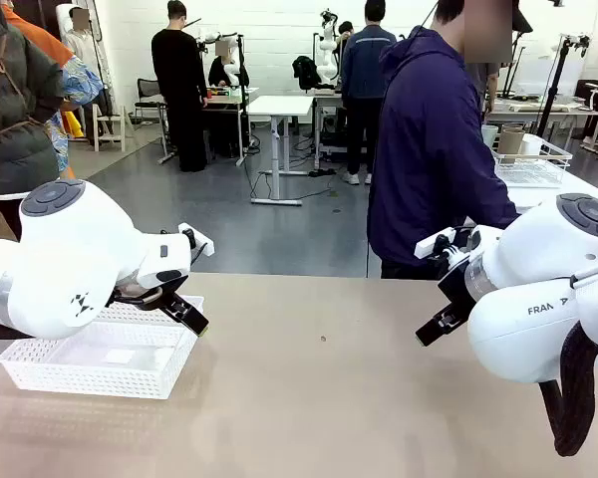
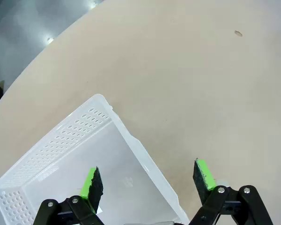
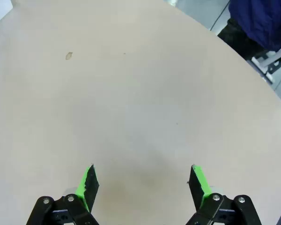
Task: Clean and organize the cups into the basket.
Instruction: Pick up the Organizing basket and move it to the center of the table, then pick up the Reusable plastic cup from the right side of the table and place it inside the Organizing basket.
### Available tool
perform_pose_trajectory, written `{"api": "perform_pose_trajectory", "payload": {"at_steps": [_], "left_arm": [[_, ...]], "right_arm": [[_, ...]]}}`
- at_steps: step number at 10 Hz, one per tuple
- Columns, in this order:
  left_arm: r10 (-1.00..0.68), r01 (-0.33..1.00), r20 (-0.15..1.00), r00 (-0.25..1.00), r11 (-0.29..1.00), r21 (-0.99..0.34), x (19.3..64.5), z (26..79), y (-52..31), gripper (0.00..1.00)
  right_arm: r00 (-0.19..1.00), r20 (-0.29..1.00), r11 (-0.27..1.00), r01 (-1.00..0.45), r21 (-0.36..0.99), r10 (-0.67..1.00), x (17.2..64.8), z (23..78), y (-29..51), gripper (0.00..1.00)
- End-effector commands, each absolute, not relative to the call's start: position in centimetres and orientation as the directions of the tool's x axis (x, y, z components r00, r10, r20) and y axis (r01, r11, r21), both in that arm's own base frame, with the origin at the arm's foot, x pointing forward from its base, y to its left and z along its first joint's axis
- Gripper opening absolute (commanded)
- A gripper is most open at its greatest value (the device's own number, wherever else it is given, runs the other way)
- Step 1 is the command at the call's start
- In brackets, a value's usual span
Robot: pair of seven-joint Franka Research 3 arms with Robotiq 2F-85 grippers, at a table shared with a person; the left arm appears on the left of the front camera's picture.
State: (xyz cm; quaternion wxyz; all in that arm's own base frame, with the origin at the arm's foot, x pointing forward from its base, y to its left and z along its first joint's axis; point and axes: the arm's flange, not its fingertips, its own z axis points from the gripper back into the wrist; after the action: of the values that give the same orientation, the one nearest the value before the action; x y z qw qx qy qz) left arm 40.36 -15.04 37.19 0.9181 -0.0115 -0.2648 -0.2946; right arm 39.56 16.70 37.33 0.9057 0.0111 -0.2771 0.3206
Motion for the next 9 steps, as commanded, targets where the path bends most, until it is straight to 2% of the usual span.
{"api": "perform_pose_trajectory", "payload": {"at_steps": [1,9], "left_arm": [[-0.535,0.547,0.493,0.686,0.826,0.135,40.35,37.19,-15.04,1.0],[-0.535,0.547,0.493,0.686,0.826,0.135,40.35,37.19,-15.04,1.0]], "right_arm": [[0.641,0.509,0.794,-0.587,-0.158,0.575,39.56,37.33,16.7,1.0],[0.641,0.509,0.794,-0.587,-0.158,0.575,39.56,37.33,16.7,1.0]]}}
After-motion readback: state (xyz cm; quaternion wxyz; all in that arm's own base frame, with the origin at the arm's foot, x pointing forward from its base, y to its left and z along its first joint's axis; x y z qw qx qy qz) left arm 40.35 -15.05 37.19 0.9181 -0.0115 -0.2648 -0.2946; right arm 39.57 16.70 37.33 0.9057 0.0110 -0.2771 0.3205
